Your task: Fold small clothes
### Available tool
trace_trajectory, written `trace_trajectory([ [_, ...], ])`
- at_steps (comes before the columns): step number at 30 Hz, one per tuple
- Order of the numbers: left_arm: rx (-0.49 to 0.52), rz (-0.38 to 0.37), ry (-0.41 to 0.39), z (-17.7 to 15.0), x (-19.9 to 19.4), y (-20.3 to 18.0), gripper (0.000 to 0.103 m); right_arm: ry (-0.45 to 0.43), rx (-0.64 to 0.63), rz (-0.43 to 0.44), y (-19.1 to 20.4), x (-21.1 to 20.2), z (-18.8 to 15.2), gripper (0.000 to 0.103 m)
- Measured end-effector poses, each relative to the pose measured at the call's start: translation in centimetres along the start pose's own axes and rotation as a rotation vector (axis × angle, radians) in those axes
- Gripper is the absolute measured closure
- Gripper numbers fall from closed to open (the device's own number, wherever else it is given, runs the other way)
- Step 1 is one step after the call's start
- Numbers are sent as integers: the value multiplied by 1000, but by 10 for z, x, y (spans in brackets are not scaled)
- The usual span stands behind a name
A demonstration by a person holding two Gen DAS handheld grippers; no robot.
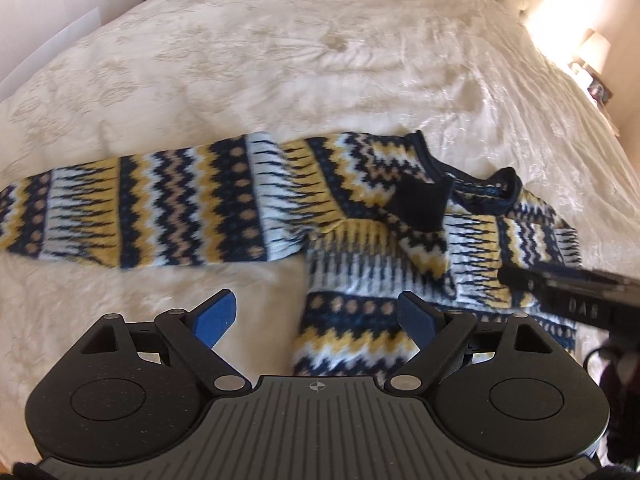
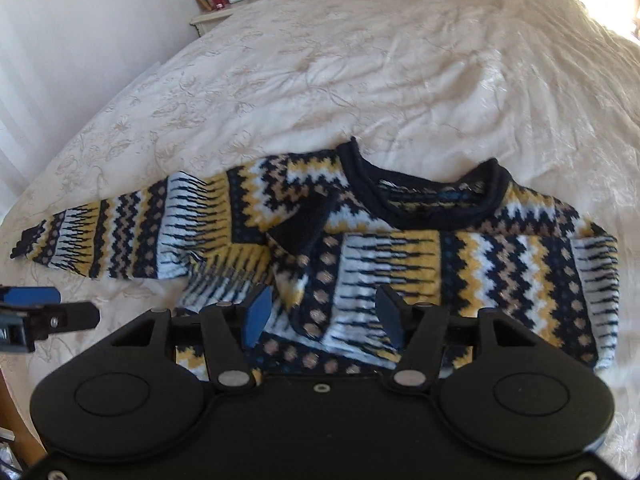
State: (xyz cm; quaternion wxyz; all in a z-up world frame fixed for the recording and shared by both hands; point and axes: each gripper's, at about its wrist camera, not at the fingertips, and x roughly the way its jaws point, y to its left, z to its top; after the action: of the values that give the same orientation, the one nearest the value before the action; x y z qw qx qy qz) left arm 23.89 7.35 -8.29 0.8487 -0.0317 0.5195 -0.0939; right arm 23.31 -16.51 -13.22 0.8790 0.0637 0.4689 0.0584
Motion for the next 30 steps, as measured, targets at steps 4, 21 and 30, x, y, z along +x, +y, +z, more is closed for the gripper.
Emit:
trace_trajectory([
  [4,83,-20,3,13,20,-36,15,14,78,-27,-28,-4,-11,37],
  [21,251,75,30,38,110,-106,16,55,262,-67,-87,-9,-48,31],
  [30,107,241,124,19,110,-33,16,56,281,-55,-102,-3,-50,31],
])
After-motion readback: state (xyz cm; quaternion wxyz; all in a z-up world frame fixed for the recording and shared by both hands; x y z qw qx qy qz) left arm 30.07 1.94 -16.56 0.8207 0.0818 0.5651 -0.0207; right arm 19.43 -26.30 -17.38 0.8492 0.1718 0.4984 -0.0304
